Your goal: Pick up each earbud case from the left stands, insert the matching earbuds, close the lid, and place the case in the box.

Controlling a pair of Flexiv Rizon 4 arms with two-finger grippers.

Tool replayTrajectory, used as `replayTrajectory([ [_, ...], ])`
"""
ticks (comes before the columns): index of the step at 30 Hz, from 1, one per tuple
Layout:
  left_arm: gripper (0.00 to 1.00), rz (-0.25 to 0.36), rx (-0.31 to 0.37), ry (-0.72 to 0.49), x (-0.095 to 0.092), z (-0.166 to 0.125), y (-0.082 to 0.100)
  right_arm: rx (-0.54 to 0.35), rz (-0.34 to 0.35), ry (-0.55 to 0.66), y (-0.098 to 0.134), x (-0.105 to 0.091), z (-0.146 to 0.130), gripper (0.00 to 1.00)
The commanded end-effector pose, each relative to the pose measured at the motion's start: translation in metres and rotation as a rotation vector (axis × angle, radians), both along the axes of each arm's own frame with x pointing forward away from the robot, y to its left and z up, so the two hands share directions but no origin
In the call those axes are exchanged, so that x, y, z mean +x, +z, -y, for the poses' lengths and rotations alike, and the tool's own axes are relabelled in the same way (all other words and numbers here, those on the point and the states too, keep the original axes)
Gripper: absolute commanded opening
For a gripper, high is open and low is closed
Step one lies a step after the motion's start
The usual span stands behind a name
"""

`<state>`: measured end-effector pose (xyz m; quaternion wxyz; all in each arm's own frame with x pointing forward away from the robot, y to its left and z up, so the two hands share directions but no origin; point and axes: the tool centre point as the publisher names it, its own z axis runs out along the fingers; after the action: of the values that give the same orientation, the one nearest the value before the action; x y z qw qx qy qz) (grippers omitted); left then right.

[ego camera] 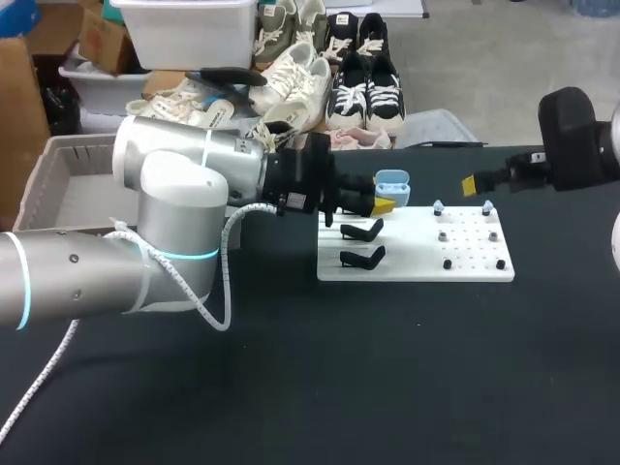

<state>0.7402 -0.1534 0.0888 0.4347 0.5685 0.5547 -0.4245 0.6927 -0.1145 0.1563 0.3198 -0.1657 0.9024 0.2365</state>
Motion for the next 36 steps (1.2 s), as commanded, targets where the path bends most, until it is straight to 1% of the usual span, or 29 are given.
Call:
replayTrajectory([
  [1,0.00,0.002,0.013,0.019,0.003,0.001,0.001,-0.046,-0.010,-0.030,0.003,-0.001,0.001,1.00],
  [4,0.00,0.002,0.013,0.019,0.003,0.001,0.001,-0.075,-0.021,-0.040,0.003,0.000,0.004,1.00],
  [8,0.00,0.002,0.013,0.019,0.003,0.001,0.001,-0.153,-0.050,-0.059,-0.001,0.005,0.010,1.00],
  [11,0.00,0.002,0.013,0.019,0.003,0.001,0.001,-0.239,-0.069,-0.083,-0.003,0.009,0.016,1.00],
  [13,0.00,0.002,0.013,0.019,0.003,0.001,0.001,-0.302,-0.056,-0.085,-0.005,0.011,0.017,1.00],
  [17,0.00,0.002,0.013,0.019,0.003,0.001,0.001,-0.405,-0.063,-0.108,-0.010,0.018,0.019,1.00],
  [19,0.00,0.002,0.013,0.019,0.003,0.001,0.001,-0.466,-0.074,-0.115,-0.015,0.022,0.019,1.00],
  [24,0.00,0.002,0.013,0.019,0.003,0.001,0.001,-0.579,-0.086,-0.136,-0.029,0.032,0.019,1.00],
  [31,0.00,0.002,0.013,0.019,0.003,0.001,0.001,-0.655,-0.102,-0.144,-0.050,0.043,0.029,1.00],
  [36,0.00,0.002,0.013,0.019,0.003,0.001,0.001,-0.665,-0.103,-0.093,-0.066,0.056,0.040,1.00],
])
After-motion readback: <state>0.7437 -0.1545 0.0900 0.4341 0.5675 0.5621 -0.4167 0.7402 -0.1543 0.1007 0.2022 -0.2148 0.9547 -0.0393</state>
